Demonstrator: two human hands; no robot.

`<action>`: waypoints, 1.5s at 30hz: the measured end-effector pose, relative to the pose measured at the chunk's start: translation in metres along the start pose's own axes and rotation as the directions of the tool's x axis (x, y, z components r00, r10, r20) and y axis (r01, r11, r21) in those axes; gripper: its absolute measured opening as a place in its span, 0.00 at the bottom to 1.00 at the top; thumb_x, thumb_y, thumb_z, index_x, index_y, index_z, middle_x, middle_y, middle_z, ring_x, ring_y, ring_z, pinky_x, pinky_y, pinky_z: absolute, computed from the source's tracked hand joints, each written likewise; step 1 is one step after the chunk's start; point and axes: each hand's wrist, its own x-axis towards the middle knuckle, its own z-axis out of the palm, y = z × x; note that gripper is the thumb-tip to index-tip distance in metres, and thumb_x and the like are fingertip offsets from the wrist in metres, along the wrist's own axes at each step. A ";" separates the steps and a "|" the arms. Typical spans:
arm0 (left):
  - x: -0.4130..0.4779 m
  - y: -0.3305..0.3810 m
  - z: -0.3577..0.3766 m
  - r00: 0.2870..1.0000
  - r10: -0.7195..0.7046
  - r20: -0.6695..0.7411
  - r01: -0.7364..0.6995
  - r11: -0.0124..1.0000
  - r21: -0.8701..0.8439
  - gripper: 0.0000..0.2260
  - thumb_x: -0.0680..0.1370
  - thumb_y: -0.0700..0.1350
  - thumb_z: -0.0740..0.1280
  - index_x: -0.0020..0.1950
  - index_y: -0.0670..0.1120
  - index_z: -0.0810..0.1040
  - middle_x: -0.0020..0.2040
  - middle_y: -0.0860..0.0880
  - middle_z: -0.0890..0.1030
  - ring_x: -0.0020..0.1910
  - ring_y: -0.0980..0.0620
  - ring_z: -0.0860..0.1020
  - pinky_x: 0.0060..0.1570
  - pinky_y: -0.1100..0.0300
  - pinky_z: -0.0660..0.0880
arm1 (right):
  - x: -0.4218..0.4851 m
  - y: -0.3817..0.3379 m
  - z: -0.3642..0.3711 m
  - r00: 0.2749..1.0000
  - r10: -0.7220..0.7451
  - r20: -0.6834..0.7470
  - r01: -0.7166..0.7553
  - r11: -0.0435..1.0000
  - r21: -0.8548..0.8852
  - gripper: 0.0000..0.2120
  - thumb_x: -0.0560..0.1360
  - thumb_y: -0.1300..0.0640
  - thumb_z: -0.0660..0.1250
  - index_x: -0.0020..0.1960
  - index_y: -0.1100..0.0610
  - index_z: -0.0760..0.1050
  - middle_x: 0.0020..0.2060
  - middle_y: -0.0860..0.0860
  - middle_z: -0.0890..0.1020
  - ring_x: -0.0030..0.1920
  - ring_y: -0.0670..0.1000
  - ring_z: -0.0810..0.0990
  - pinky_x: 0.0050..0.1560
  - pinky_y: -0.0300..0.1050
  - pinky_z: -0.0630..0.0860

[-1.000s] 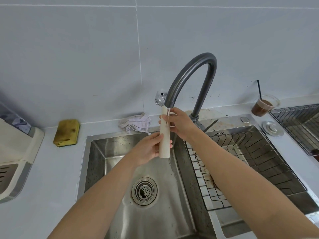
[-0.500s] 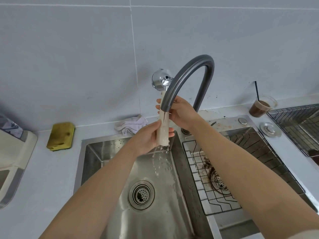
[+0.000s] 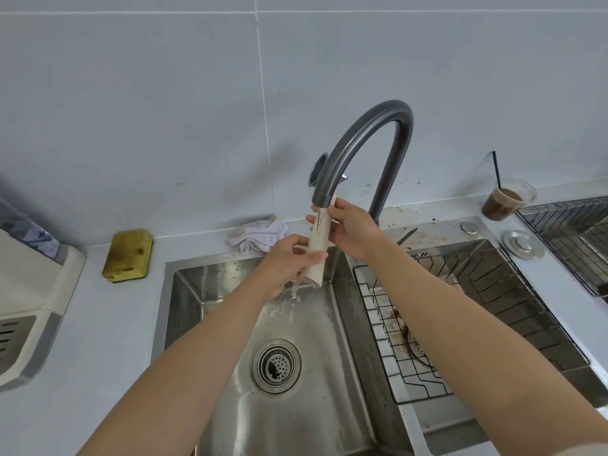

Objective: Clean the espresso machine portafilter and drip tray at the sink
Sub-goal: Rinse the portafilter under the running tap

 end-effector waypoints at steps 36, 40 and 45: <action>-0.083 -0.090 0.026 0.981 -0.190 -0.035 0.191 0.981 0.033 0.10 0.72 0.33 0.68 0.40 0.44 0.69 0.21 0.50 0.72 0.16 0.55 0.69 0.22 0.63 0.69 | -0.073 0.107 -0.007 0.985 0.172 -0.025 -0.174 0.982 -0.070 0.09 0.79 0.67 0.55 0.56 0.58 0.66 0.47 0.57 0.77 0.43 0.53 0.79 0.40 0.44 0.80; -0.087 -0.093 0.025 0.976 -0.200 -0.080 0.206 0.976 0.065 0.08 0.71 0.30 0.66 0.42 0.42 0.71 0.22 0.49 0.71 0.16 0.54 0.68 0.21 0.64 0.67 | -0.076 0.111 -0.004 0.984 0.167 -0.058 -0.174 0.971 -0.161 0.10 0.79 0.67 0.55 0.58 0.58 0.65 0.52 0.58 0.74 0.44 0.53 0.79 0.42 0.45 0.78; -0.085 -0.092 0.022 0.980 -0.184 -0.075 0.191 0.976 0.108 0.10 0.70 0.29 0.65 0.39 0.44 0.71 0.19 0.51 0.71 0.17 0.52 0.68 0.23 0.62 0.68 | -0.076 0.110 -0.003 0.982 0.150 -0.117 -0.179 0.937 -0.301 0.16 0.79 0.65 0.56 0.67 0.62 0.64 0.51 0.55 0.74 0.44 0.50 0.77 0.45 0.43 0.77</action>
